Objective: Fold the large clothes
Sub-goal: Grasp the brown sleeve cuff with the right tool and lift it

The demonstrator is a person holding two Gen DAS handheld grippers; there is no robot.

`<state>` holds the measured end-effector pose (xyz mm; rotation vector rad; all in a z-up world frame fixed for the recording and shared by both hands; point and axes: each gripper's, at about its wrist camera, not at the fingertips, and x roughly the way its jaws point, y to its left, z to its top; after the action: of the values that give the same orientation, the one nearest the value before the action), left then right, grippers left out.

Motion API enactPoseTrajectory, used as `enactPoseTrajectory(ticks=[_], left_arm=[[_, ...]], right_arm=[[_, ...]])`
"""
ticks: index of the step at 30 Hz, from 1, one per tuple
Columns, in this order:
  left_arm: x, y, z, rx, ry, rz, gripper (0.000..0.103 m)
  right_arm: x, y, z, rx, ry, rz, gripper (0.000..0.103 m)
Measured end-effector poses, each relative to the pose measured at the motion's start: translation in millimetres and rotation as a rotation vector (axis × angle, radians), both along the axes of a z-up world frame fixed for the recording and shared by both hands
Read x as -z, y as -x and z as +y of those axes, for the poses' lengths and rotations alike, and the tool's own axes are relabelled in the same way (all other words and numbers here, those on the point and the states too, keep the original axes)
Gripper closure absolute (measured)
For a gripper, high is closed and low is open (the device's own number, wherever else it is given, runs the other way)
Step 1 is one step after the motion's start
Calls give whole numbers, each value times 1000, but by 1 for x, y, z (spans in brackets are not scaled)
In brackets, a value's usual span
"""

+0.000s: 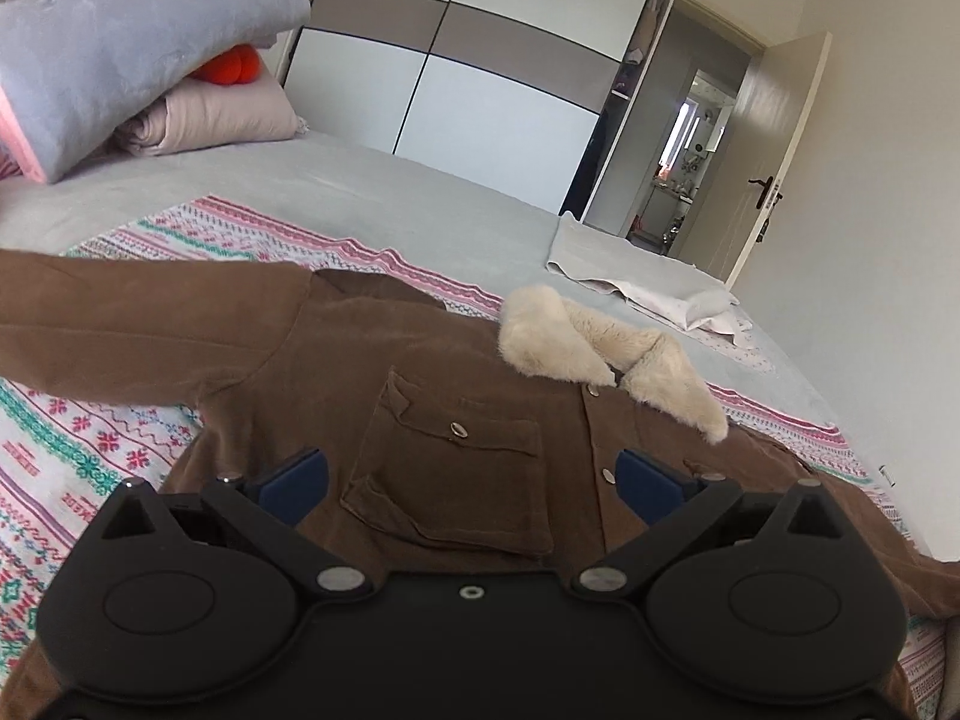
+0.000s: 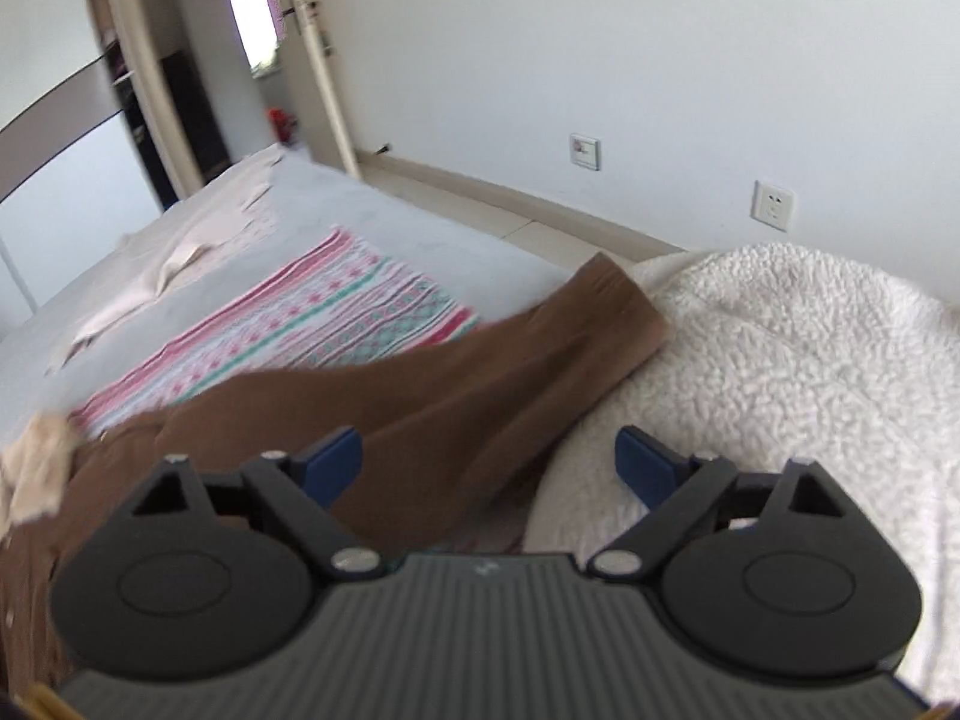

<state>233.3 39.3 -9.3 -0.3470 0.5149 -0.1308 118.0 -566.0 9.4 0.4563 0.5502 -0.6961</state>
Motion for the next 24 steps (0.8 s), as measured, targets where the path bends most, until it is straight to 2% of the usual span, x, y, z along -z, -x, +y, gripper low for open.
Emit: enactPoseTrajectory(ticks=[4, 7, 11, 13, 14, 15, 16, 18, 24], left_arm=[[8, -7, -1, -8, 6, 22, 0], [15, -11, -6, 3, -11, 43, 0], [21, -14, -13, 21, -53, 58, 0], [24, -16, -15, 21, -58, 64, 0], [25, -17, -15, 20, -57, 68, 0], [25, -17, -15, 19, -55, 72, 0], [26, -18, -15, 20, -53, 74, 0], [26, -18, -16, 25, -53, 80, 0], [26, -18, -13, 23, -33, 102, 0]], right_arm=[[6, -19, -11, 51, 9, 12, 13], [12, -34, -17, 97, 34, 48, 19], [20, -50, -23, 138, 99, 111, 34], [23, -54, -27, 162, 107, 124, 47], [23, -54, -29, 168, 108, 129, 61], [23, -55, -30, 160, 105, 127, 83], [22, -54, -30, 144, 93, 120, 92], [18, -52, -28, 125, 92, 96, 95], [-18, -48, -1, 77, 206, 52, 97]])
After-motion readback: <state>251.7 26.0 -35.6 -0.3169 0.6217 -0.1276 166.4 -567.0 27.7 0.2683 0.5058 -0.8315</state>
